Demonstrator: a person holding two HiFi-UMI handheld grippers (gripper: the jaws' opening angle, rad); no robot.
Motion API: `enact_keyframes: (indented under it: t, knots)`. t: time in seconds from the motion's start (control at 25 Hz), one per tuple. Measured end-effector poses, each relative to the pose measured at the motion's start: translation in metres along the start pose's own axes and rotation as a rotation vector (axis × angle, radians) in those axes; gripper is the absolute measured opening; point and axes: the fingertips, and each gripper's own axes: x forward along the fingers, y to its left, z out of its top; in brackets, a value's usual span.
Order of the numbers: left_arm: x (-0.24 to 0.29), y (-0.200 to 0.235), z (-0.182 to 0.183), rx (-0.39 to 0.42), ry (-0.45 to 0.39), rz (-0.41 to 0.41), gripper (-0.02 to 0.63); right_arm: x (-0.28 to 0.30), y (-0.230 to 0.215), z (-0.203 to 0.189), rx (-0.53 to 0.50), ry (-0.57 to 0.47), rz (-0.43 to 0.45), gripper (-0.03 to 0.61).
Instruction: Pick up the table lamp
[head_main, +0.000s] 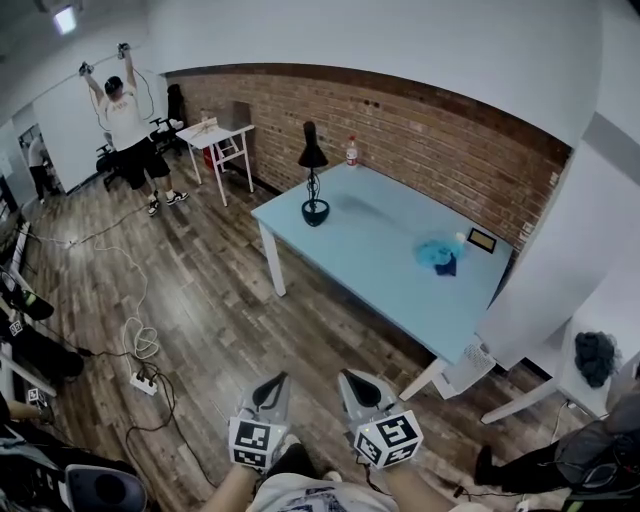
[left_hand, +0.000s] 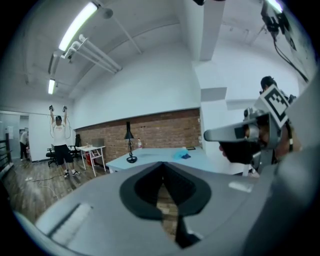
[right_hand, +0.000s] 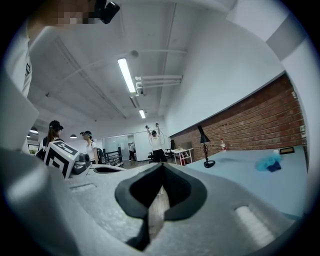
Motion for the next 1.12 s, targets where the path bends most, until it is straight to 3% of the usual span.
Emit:
enact_keyframes:
  t: [0.4,0.88,1.12]
  knots:
    - [0.081,0.043,0.003,0.004,-0.011,-0.024,-0.008,0.074,-0.05,-0.001,-0.003,0.021,-0.008,-0.002]
    - [0.232,0.208,0.026,0.014,-0.021,-0.086,-0.008,0.282,-0.116,0.033,-0.013,0.032,-0.049,-0.002]
    - [0.286,0.267,0.022,0.006,-0.017,-0.137,-0.008,0.365,-0.134,0.041,-0.018,0.024,-0.077,-0.002]
